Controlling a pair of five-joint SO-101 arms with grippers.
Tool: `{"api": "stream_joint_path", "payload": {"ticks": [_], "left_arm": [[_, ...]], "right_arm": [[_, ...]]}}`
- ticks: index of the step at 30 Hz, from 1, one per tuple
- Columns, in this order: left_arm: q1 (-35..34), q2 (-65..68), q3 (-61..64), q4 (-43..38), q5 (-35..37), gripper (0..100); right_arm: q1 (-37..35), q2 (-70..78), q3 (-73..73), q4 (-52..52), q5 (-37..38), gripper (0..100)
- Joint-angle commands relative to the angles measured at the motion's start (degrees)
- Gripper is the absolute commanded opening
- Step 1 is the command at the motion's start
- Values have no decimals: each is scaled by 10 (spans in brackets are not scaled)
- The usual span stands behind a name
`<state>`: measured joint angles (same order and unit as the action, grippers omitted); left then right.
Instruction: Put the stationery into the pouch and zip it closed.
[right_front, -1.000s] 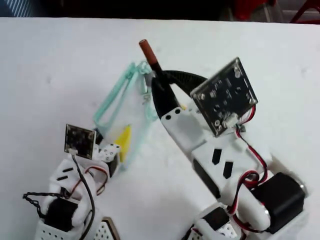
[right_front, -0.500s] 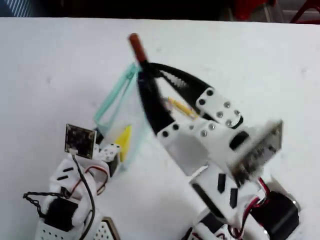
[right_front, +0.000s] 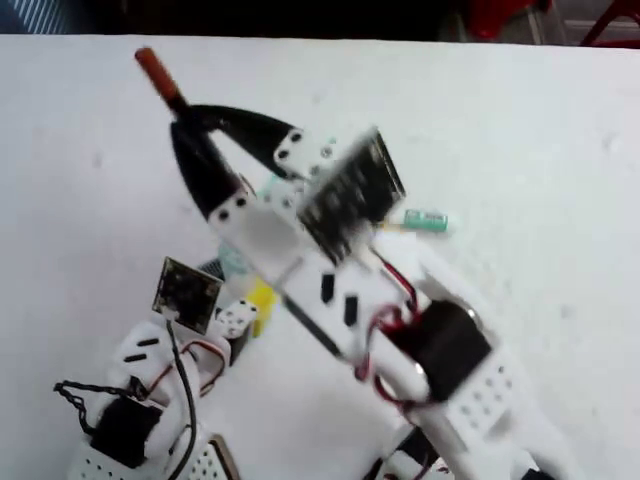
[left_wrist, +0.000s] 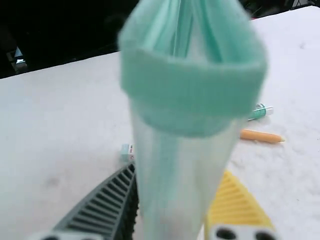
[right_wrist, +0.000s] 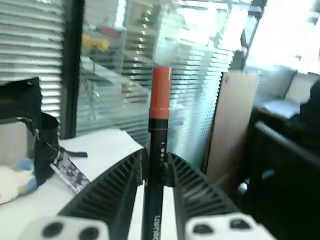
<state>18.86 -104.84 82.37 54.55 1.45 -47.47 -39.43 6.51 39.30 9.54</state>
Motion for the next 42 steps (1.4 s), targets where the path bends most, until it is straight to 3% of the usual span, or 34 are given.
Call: {"api": "stream_joint_path", "payload": {"ticks": [1,12,19,24,37,42], "left_arm": [[-1,3,-9,2,-4,193],[-9,3,-9,2,-4,193],[-9,3,-9,1,-4,193],[-9,3,-5,-14,-4,193],[-9,3,-4,-11,-2,193],[-9,3,-4,-11,-2,193]], "right_arm": [[23,0,18,-15,-31,16],[56,-90,167,-47,-31,16],[58,-171,173,49,-27,17],[46,-187,176,115,36,18],[44,-185,186,116,58,19],[44,-184,185,116,55,155]]}}
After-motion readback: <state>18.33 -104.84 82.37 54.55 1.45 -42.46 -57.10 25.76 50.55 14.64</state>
